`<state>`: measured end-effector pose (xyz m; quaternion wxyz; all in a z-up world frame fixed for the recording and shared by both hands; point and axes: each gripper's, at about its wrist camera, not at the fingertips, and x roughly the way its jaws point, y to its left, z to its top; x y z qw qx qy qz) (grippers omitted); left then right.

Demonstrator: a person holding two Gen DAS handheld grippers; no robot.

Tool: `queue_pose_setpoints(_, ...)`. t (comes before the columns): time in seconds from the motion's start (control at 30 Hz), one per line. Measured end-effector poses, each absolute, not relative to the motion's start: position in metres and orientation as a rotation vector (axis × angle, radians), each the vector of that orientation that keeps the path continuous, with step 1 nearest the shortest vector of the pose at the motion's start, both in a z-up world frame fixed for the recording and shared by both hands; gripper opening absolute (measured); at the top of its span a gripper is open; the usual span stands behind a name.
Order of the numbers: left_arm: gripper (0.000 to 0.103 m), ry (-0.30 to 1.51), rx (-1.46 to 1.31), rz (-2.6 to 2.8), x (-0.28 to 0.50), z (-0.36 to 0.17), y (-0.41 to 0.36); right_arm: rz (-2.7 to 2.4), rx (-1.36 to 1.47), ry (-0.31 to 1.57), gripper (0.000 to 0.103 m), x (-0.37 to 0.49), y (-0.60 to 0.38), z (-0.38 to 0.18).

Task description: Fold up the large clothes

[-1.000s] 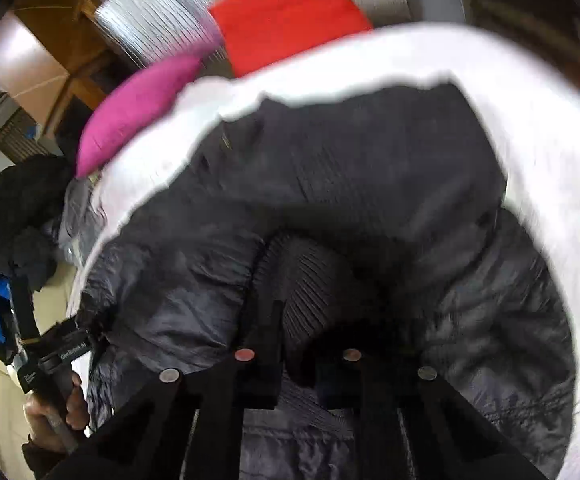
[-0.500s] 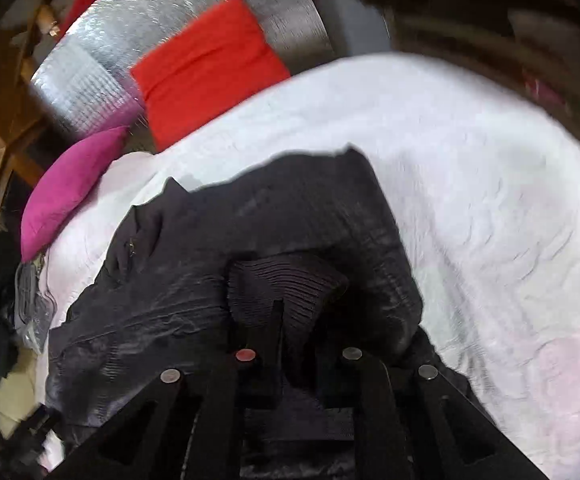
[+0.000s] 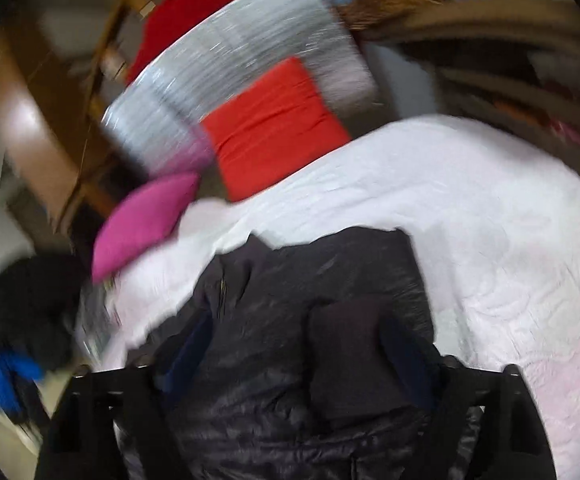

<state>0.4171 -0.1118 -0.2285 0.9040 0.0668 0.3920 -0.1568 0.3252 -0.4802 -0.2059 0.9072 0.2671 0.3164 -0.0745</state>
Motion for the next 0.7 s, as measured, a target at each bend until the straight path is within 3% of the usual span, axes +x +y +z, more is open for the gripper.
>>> queue_pose_setpoints(0.07,0.093,0.806,0.164,-0.297,0.416,-0.231,-0.116,-0.138,0.464,0.707,0.054,0.333,-0.459,-0.209)
queue_pose_setpoints(0.17,0.093,0.828,0.181,-0.286,0.418,-0.239,-0.12,-0.112,0.399,0.794,0.039,0.342,-0.438,-0.224)
queue_pose_setpoints(0.7,0.093,0.793,0.268,-0.26,0.409,-0.243,-0.128,-0.061,0.301,1.029,0.042,0.371,-0.412,-0.266)
